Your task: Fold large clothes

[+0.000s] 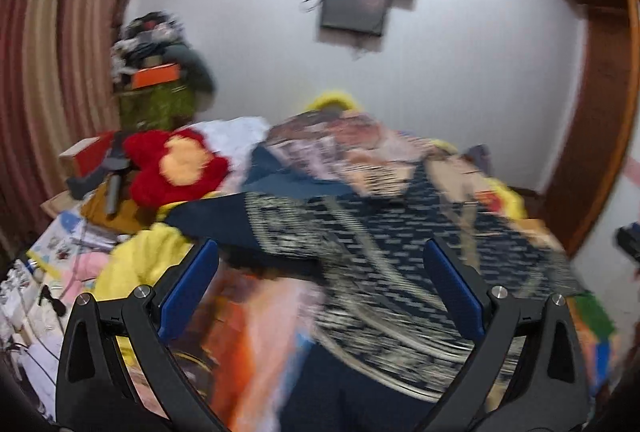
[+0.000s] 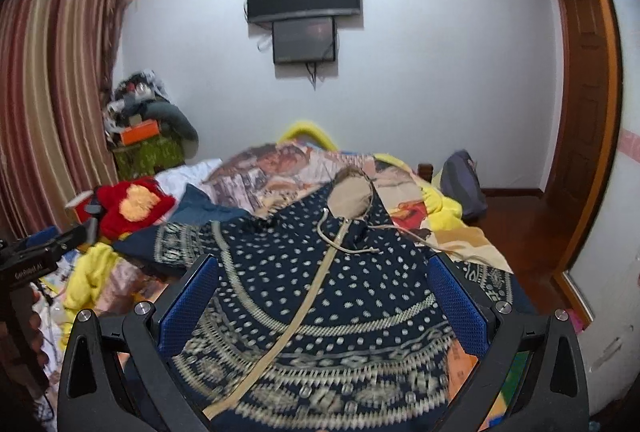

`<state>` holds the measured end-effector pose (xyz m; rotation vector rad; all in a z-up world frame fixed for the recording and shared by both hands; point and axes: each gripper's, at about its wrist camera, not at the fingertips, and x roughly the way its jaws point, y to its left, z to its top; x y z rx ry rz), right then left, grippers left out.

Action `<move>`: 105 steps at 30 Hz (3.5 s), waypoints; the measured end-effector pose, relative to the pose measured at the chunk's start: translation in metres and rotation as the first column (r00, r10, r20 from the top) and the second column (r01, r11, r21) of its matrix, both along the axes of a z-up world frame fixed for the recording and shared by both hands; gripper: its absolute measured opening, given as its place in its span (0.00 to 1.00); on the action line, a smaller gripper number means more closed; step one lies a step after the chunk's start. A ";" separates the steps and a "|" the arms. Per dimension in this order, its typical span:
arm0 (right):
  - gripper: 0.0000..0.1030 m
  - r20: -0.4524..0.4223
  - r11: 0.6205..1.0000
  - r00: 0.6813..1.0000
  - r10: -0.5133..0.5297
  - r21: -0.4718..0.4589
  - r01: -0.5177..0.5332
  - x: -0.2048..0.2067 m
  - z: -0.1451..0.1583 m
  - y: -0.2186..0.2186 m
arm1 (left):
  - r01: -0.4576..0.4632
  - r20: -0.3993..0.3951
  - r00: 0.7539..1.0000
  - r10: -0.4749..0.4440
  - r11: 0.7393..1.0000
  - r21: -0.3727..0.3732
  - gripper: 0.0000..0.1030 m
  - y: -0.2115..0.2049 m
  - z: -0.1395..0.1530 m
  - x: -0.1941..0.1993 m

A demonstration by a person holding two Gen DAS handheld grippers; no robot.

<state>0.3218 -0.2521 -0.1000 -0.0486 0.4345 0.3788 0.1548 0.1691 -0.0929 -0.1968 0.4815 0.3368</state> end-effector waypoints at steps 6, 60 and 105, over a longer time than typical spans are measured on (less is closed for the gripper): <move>1.00 -0.133 0.999 0.991 0.022 -0.045 -0.028 0.094 -0.044 0.030 | -0.050 -0.150 0.988 0.042 0.998 -0.049 1.00 0.085 -0.063 0.056; 1.00 -0.475 1.000 0.880 -0.015 -0.016 0.008 0.187 -0.116 -0.067 | 0.556 -0.515 0.691 -0.507 0.828 -0.070 0.04 -0.171 -0.142 0.265; 1.00 -0.477 0.980 0.867 -0.146 0.049 0.192 0.173 -0.127 -0.173 | 0.649 -0.238 0.737 -0.633 0.760 -0.010 0.09 -0.228 -0.004 0.309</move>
